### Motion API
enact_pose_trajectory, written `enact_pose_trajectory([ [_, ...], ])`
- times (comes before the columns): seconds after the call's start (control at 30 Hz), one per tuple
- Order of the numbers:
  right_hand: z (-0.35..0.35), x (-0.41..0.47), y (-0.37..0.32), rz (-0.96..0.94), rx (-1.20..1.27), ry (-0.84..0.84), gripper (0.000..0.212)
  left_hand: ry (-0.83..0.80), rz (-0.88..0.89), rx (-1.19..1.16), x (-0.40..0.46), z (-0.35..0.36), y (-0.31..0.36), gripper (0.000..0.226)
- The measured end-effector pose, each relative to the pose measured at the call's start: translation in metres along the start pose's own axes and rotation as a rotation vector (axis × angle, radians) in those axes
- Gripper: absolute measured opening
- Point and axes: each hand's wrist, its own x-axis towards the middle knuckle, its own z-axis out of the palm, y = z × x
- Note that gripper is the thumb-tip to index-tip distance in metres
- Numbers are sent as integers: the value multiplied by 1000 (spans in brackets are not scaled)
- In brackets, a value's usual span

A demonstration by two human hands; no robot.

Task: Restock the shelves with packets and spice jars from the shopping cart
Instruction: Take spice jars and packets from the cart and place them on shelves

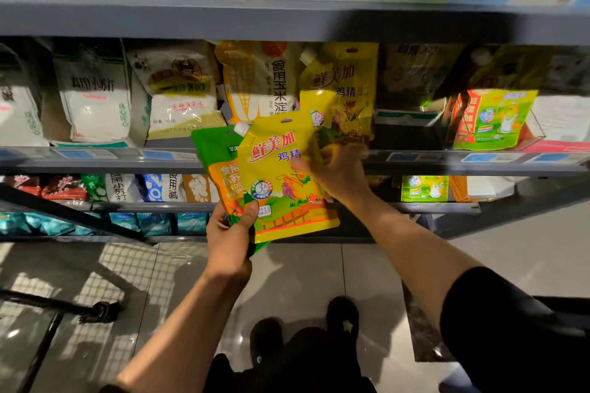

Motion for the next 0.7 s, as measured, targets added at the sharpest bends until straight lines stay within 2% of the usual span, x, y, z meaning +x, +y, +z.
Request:
enact_pose_trajectory([
  [0.1,4,-11,-4,144,309,-137,24,-2,13,0,-2,-2,3,24],
  [0.2,-3,-12,-8,254,454,-202,27,-8,50,22,-4,-3,3,34],
  [0.27,-13,-8,-10,261,548,-147,30,-5,65,-1,-3,-4,2,31],
  [0.37,-42,7,-12,163,544,97,39,-5,84,-31,0,-5,4,29],
  [0.47,-71,27,-15,56,521,299,32,12,90,-20,4,-6,6,28],
  [0.6,-85,49,-19,0,624,300,23,19,88,-22,6,-4,8,30],
  [0.7,-80,64,-12,-9,646,276,26,21,91,-22,9,-5,8,31],
])
